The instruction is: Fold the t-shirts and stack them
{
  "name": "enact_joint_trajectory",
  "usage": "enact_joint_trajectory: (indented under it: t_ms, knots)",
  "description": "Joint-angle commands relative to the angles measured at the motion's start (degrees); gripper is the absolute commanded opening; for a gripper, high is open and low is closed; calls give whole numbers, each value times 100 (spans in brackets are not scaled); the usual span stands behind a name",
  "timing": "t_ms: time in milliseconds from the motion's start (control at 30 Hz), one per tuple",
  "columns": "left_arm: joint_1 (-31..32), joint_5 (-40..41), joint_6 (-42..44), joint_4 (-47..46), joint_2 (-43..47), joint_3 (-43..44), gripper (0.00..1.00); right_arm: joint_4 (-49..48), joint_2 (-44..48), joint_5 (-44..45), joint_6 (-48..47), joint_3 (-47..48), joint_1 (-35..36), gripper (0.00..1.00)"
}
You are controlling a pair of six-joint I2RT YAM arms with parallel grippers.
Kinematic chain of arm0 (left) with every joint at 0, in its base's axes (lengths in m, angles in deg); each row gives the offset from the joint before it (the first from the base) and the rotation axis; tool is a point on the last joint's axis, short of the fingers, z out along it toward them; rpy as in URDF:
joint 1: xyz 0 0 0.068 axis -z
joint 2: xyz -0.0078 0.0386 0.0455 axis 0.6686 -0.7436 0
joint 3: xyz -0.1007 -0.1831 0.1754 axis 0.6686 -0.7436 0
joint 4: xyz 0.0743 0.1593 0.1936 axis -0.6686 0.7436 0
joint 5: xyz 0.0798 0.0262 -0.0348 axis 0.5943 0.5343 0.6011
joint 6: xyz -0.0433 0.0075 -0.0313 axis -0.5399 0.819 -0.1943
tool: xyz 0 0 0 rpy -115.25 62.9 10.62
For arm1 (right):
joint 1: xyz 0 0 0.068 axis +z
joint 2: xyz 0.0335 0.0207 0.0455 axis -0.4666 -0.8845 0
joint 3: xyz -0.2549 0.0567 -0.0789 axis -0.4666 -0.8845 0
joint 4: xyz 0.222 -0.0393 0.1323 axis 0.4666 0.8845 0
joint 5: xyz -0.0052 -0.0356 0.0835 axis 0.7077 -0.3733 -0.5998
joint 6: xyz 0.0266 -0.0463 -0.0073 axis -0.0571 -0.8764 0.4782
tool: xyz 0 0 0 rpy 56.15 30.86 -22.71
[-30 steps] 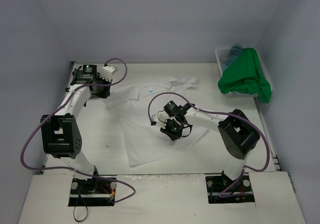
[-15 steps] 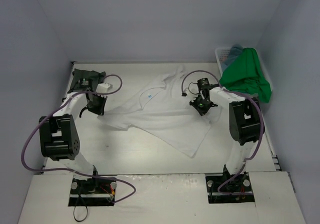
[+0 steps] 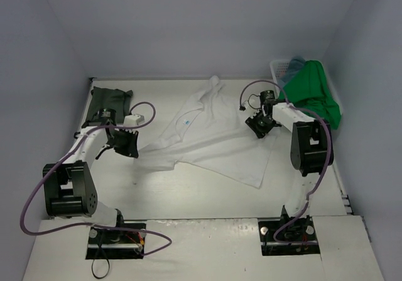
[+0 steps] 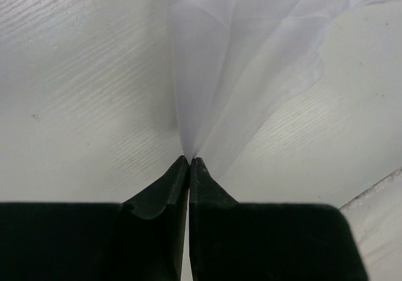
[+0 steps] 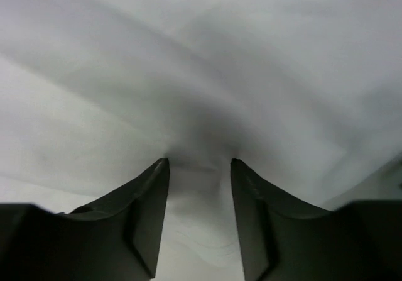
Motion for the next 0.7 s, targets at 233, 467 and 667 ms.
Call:
enact_joint_trajectory:
  t_ms: [233,467,667]
  knots:
    - [-16,-734,-250,245,-122,629,0,575,3031,-307,138,-1167,1353,63]
    - [-7,-849,-232,499,-614,1235,0,672,3490,342,86,-2678,2899,64]
    - [19,-752,-232,710,-852,1701,0,672,3287,756,33,-3566,3296,67]
